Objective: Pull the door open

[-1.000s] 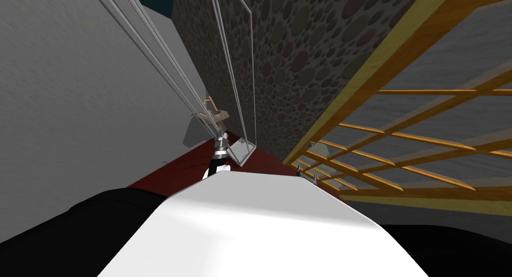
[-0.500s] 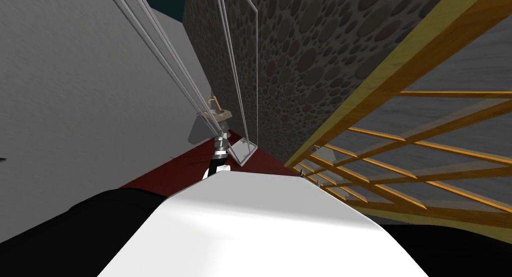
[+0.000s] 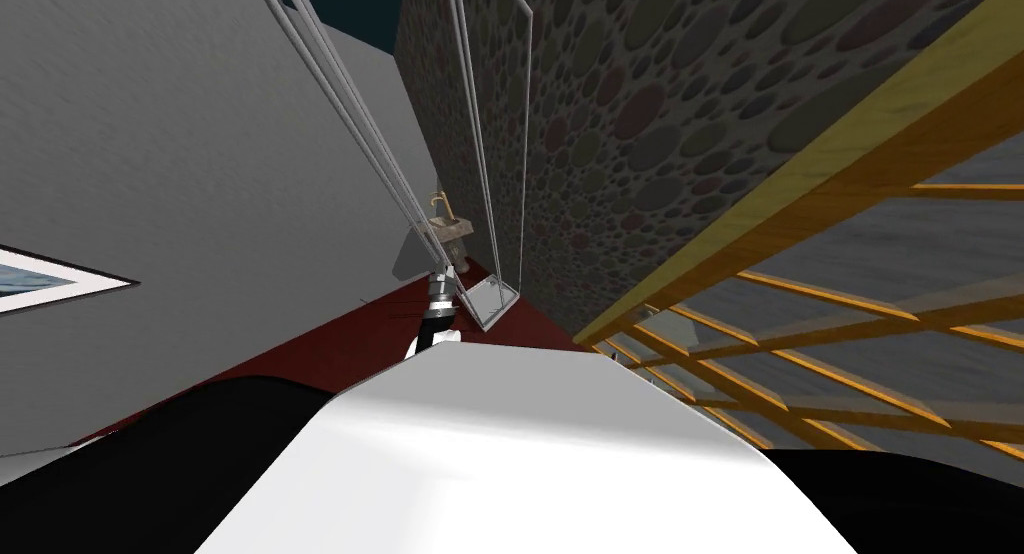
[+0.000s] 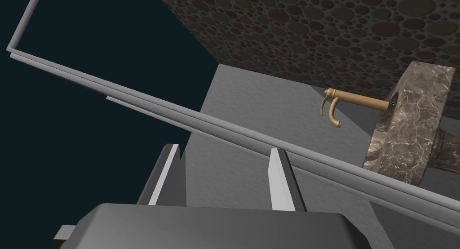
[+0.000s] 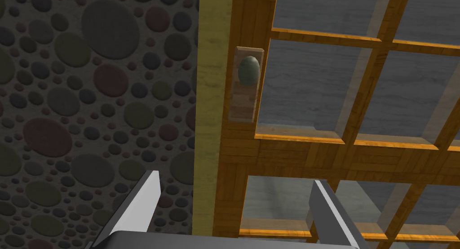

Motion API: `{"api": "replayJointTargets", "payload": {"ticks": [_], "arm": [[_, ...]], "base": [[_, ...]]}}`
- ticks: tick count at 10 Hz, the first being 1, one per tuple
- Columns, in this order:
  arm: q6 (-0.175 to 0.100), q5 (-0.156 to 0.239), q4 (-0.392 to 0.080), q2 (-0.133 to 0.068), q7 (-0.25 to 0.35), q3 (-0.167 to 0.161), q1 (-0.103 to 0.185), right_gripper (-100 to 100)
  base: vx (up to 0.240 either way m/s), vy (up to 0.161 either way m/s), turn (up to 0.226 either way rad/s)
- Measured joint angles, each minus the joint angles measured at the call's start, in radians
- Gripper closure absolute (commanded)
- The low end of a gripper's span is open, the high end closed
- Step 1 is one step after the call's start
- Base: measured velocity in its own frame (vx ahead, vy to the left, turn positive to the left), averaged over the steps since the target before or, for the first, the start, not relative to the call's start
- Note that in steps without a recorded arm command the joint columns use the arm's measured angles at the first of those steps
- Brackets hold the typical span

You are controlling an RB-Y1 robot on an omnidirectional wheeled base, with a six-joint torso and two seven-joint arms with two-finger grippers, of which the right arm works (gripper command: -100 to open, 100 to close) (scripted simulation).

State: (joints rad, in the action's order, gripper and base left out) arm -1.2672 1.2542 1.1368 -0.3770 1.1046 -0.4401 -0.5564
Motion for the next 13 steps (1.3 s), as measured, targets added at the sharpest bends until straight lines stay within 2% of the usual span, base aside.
{"api": "replayJointTargets", "payload": {"ticks": [2, 3, 4, 6, 7, 9, 11, 13], "arm": [[-0.023, 0.050, -0.006, -0.022, 0.034, -0.017, -0.019, -100], [-0.033, 0.060, -0.028, -0.022, 0.052, -0.022, -0.012, -100], [-0.041, 0.077, -0.032, -0.030, 0.065, -0.028, -0.018, -100], [-0.064, 0.116, -0.076, -0.043, 0.109, -0.043, -0.014, -100], [-0.078, 0.135, -0.114, -0.044, 0.138, -0.052, -0.003, -100], [-0.111, 0.169, -0.160, -0.050, 0.189, -0.073, -0.007, -100], [-0.131, 0.205, -0.163, -0.068, 0.215, -0.085, -0.020, -100], [-0.152, 0.235, -0.204, -0.076, 0.256, -0.099, -0.018, -100]], "base": [[0.039, -0.059, 0.139], [0.018, -0.035, 0.119], [0.026, -0.046, 0.230], [0.043, -0.059, 0.193], [0.034, -0.070, 0.202], [0.037, -0.064, 0.184], [0.024, -0.056, 0.178], [0.017, -0.067, 0.223]]}}
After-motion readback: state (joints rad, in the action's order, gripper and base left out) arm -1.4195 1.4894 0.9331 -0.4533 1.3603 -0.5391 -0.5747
